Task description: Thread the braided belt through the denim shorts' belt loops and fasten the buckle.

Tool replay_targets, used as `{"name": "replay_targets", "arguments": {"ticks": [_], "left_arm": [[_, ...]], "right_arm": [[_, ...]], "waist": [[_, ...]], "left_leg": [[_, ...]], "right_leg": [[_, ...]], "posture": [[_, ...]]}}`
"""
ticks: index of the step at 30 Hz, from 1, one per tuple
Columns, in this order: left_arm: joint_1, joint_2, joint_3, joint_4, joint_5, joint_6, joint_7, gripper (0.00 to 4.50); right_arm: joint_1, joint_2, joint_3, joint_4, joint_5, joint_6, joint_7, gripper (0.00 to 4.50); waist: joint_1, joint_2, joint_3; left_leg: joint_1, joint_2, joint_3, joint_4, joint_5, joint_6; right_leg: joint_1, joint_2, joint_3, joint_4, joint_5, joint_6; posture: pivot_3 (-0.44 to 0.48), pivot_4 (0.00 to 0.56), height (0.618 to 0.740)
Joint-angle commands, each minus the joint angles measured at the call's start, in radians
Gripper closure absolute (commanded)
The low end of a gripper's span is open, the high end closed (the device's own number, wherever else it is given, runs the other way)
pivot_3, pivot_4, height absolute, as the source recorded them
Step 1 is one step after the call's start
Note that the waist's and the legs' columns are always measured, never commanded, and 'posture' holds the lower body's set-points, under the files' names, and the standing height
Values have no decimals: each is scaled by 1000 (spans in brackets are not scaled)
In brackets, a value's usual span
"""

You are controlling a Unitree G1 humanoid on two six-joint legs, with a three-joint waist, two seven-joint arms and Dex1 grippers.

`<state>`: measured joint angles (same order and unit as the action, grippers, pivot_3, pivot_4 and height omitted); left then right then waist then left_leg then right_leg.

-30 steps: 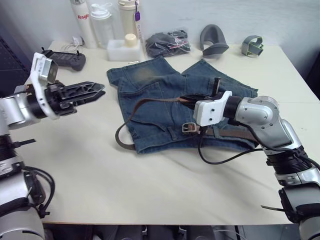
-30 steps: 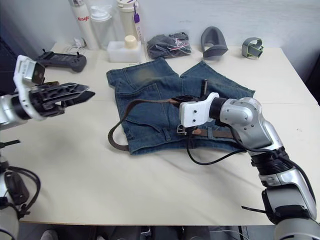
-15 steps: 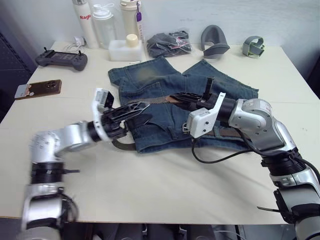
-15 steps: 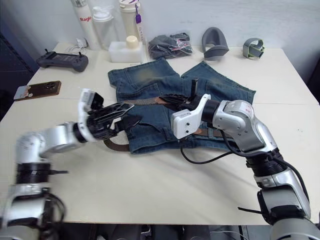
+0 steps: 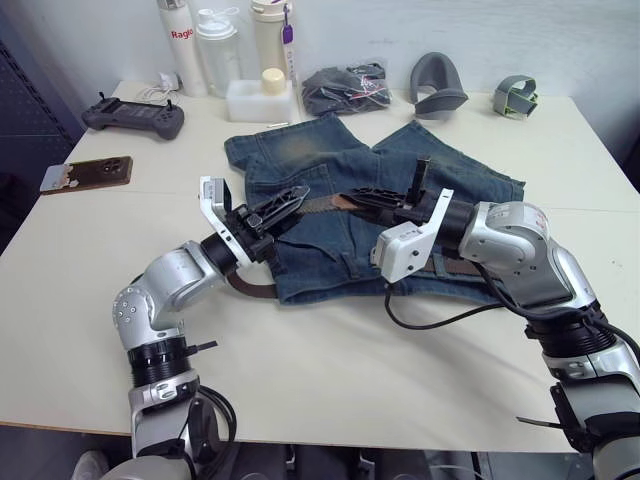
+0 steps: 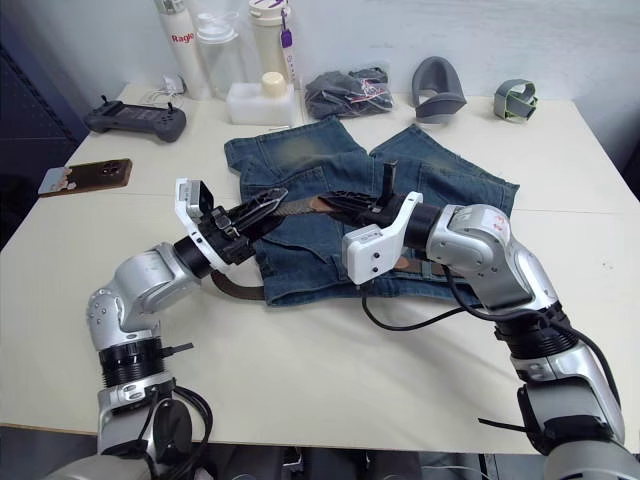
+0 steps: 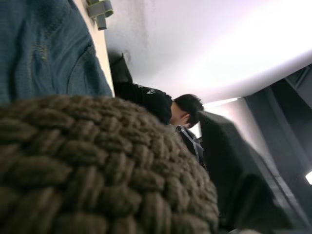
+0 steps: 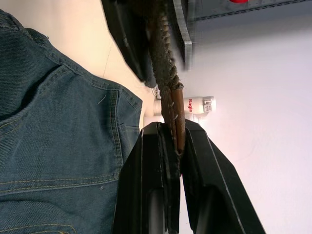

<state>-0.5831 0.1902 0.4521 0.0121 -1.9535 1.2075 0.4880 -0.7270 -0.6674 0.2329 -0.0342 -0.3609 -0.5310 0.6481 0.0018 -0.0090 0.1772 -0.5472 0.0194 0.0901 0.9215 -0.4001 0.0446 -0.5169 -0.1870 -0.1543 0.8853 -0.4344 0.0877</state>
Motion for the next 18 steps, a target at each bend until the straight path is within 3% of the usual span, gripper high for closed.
{"name": "replay_targets", "arguments": {"ticks": [1,7,8,10,15,16,18], "left_arm": [[0,39,7,13,-19,47,-25,4439],[-38,91,5,86,-19,90,-67,4439],[-45,99,8,99,-19,93,-67,4500],[-56,122,16,125,-19,94,-57,4500],[-99,230,55,207,-19,99,-60,4500],[-110,253,63,227,-19,101,-64,4500],[-123,288,74,254,-19,109,-75,4500]], "right_arm": [[-8,-13,-33,-22,-5,-18,-24,4500],[0,-1,-38,-19,29,-4,-9,4500],[5,3,-42,-23,60,9,3,3594],[16,2,-47,-35,115,46,31,2810],[67,-56,-47,-18,190,141,135,307],[80,-66,-48,-7,219,191,169,73],[86,-75,-51,17,247,246,200,73]], "waist": [[0,0,0],[0,0,0],[0,0,0],[-1,0,0],[-1,0,0],[-1,0,0],[-2,0,0]], "left_leg": [[0,0,0,0,0,0],[0,0,0,0,0,0],[0,0,0,1,0,0],[0,0,0,1,0,0],[0,1,0,1,0,0],[0,1,0,1,0,0],[0,1,-1,1,-1,-1]], "right_leg": [[0,0,0,0,0,0],[0,1,0,0,0,0],[0,1,0,0,0,0],[0,1,0,0,0,0],[0,1,0,0,0,0],[0,1,0,0,0,0],[0,1,0,0,0,0]], "posture": [[0,150,648],[0,150,648],[0,150,648],[0,150,648],[0,150,648],[0,150,648],[0,150,648]]}}
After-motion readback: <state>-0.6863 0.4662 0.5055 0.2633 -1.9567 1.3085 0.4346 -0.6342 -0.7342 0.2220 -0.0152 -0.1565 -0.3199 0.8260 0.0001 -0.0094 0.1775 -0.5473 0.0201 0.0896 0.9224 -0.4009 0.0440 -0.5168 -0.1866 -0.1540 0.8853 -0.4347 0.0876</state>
